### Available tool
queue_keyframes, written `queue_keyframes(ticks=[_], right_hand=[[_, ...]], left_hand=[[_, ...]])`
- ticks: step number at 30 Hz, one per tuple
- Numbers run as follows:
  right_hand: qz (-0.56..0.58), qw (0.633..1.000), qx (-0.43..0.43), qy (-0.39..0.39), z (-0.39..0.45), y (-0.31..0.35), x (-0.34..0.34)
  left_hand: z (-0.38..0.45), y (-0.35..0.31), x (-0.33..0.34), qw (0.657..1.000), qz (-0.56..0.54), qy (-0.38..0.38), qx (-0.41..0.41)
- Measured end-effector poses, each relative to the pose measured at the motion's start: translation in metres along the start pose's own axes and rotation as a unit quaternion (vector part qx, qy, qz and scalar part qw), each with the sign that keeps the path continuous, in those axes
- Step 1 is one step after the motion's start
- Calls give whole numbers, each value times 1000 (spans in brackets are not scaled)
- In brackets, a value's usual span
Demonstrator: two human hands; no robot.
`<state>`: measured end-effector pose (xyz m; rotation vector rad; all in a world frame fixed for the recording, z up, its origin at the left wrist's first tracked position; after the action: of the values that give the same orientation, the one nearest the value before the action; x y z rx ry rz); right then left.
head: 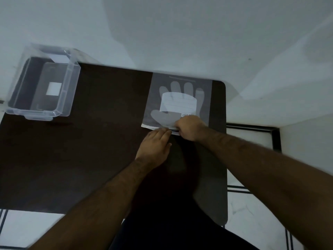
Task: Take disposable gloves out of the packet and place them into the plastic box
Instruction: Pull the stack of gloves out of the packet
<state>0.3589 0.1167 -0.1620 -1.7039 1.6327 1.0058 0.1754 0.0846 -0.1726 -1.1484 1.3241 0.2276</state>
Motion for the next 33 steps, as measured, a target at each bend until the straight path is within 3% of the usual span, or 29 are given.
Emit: queue_keyframes(ticks=[5,13,23,33], right_hand=[[79,995,21,-64,-6,-7,-3],[213,961,67,-161,-6,-20,-6],[362,921,102,-107,6,-33,3],[393,912,95,-76,13,-32,6]], left_hand=[[9,-3,9,998,46,24,18],[36,-7,5,998,44,-29,-27],[51,5,10,993,19,-87,-77],[58,-3,14,991,14,-135,-6]])
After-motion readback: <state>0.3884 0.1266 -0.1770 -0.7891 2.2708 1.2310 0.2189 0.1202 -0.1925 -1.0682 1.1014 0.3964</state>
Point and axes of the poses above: each hand's wrist, its own z-axis towards the middle knuckle, its own x-axis out of the palm, y = z × x, the point moved 3 cm from there along z, towards the middle knuckle, and after that the axes turned 5 degrees about -z, right-handed, at the moved point
